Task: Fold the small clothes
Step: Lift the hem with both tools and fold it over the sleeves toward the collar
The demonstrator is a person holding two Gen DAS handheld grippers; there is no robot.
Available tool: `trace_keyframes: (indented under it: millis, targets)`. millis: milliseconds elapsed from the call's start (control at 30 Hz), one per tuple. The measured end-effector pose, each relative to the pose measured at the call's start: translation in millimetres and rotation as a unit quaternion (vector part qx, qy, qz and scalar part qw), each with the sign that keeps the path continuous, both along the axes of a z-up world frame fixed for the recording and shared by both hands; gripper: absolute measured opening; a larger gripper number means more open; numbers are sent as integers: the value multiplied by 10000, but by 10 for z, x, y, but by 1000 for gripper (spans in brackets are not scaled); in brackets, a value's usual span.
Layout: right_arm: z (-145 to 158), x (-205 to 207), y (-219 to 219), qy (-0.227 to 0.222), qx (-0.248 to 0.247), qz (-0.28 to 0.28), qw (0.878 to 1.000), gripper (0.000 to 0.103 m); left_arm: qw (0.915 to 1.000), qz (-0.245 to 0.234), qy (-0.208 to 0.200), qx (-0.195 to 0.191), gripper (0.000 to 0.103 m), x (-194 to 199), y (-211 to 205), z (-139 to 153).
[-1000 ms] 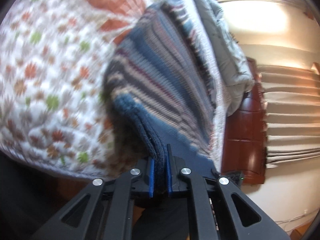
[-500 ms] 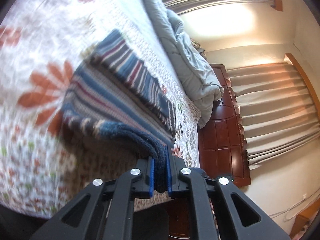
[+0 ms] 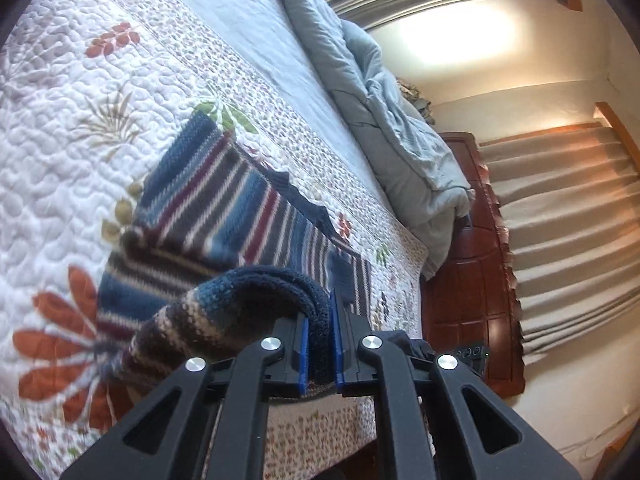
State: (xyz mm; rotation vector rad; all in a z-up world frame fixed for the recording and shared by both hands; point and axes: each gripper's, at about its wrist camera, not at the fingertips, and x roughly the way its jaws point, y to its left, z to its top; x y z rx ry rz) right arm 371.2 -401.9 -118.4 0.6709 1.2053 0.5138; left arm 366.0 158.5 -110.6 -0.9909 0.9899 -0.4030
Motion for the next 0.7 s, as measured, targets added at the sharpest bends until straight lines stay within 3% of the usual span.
trace_keyframes:
  millis: [233,433,500,533,567,700]
  targets:
    - [-467,658,68,524,-158,-42,9985,8,9985,100,536,5,9,675,44,-480]
    - [-876,981,9,897,-179,-154,9957,11,9963,26,852,97,9,971,17,-837]
    - [-938,1014,-1,944,-144,-140,9953,19,9961,-101,874,101,10,1030,-1,-911]
    - [-969,1024,-12,1003,-110,-130,9948,34,9961,-159,864,84,11,1036,-2,-930]
    - [-973,1027,-29,998,-92,-127,9949,41,9964,-210,816,67,14,1035,-8,-918]
    - [-837,1042,-86,754,-198,31,9970,46,9979,-400,496,85,30,1004,28,-752]
